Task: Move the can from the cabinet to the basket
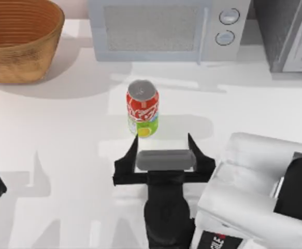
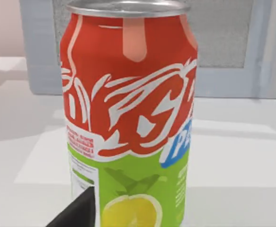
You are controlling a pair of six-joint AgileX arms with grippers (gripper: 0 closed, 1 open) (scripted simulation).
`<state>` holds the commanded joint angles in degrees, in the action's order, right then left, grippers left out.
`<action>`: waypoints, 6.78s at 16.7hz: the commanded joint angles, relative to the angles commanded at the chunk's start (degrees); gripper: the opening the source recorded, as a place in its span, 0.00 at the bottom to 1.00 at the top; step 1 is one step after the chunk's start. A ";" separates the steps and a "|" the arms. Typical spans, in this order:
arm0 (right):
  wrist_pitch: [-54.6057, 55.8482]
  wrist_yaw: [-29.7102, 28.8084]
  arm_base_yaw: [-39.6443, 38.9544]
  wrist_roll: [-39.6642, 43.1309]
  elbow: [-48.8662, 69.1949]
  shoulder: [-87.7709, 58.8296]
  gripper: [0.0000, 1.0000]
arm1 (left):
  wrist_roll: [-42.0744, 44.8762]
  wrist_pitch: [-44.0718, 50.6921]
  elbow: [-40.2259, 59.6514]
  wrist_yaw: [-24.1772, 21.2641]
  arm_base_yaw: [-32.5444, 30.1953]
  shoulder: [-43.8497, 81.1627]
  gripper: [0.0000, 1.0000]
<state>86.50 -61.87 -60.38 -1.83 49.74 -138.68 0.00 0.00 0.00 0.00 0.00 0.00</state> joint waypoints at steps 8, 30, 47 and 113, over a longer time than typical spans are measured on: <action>1.83 1.07 0.99 0.09 -2.88 0.93 1.00 | 0.00 0.00 0.00 0.00 0.00 0.00 1.00; -66.11 42.44 47.18 1.35 -39.92 85.47 1.00 | 0.00 0.00 0.00 0.00 0.00 0.00 1.00; -86.50 61.87 60.38 1.83 -49.74 138.68 1.00 | 0.00 0.00 0.00 0.00 0.00 0.00 1.00; -107.88 119.28 118.51 -0.35 50.16 62.04 1.00 | 0.00 0.00 0.00 0.00 0.00 0.00 1.00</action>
<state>-21.38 57.41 58.12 -2.18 99.90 -76.64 0.00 0.00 0.00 0.00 0.00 0.00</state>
